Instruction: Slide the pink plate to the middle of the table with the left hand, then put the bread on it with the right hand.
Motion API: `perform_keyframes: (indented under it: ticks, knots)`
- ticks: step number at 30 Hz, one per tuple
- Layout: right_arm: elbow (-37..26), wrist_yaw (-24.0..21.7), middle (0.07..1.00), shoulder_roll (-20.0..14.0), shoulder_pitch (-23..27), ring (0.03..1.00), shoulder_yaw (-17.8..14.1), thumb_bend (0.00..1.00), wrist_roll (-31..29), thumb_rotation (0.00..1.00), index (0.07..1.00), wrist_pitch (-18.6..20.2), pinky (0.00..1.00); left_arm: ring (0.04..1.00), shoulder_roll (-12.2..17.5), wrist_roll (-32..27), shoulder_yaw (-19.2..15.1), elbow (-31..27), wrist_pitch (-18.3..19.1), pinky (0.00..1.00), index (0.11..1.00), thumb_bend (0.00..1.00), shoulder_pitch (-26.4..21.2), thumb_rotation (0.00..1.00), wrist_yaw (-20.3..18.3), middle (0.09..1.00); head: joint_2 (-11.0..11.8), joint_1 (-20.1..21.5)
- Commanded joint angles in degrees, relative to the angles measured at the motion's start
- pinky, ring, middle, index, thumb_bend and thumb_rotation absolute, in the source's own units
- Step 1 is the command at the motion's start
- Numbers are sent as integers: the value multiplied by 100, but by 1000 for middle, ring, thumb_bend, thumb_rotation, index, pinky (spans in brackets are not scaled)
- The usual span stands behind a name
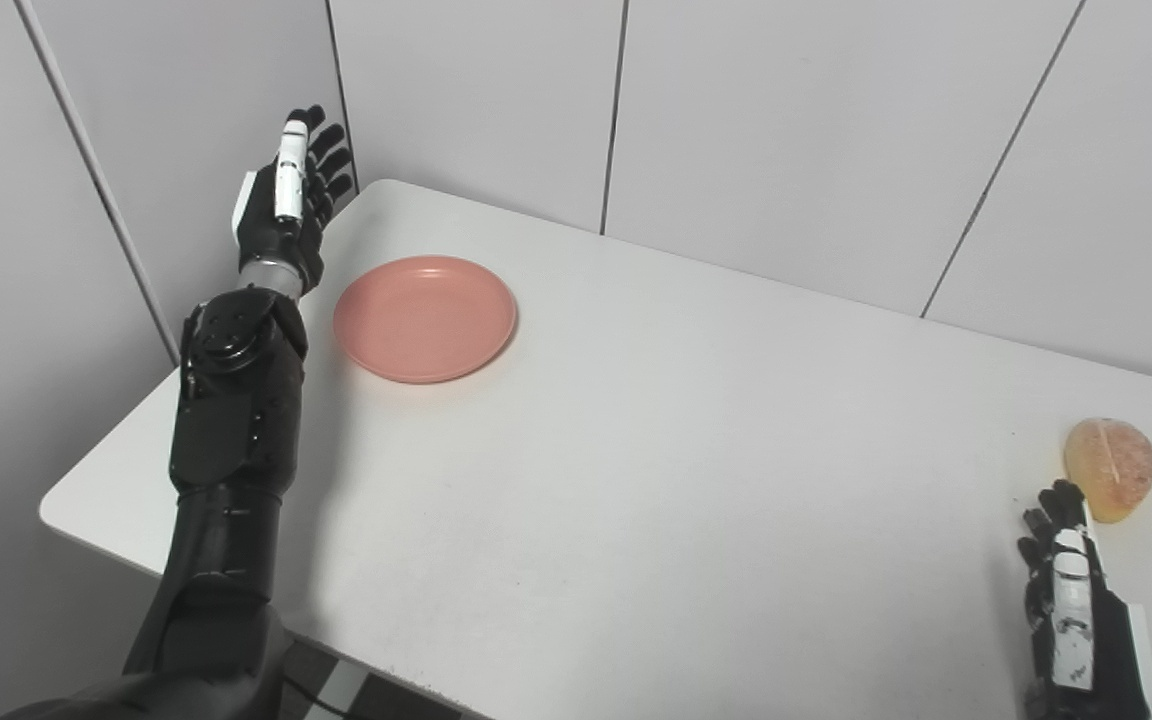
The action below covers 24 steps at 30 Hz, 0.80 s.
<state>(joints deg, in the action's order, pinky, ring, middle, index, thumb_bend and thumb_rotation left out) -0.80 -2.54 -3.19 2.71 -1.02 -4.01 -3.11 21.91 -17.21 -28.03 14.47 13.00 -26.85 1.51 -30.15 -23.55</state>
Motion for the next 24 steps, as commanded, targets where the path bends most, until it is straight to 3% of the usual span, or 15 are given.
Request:
perform_keyframes:
  ticks: [1,17,24]
  knots:
    - [79,-21,976,0,-73,978,-26,127,-23,1000,967,-136,1000,918,248,-59,-44,-37,-310,921,908,383,-214,1000,-32,918,-6,-7]
    - [-15,-13,979,-20,-106,978,-26,135,9,1000,970,-90,1000,929,446,-127,-124,872,-563,949,923,375,-295,1000,-17,932,-62,-27]
    - [-71,-35,980,-51,-126,984,-18,143,12,1000,970,-95,1000,893,469,-128,-186,1162,-618,903,871,374,-312,1000,105,888,-86,-31]
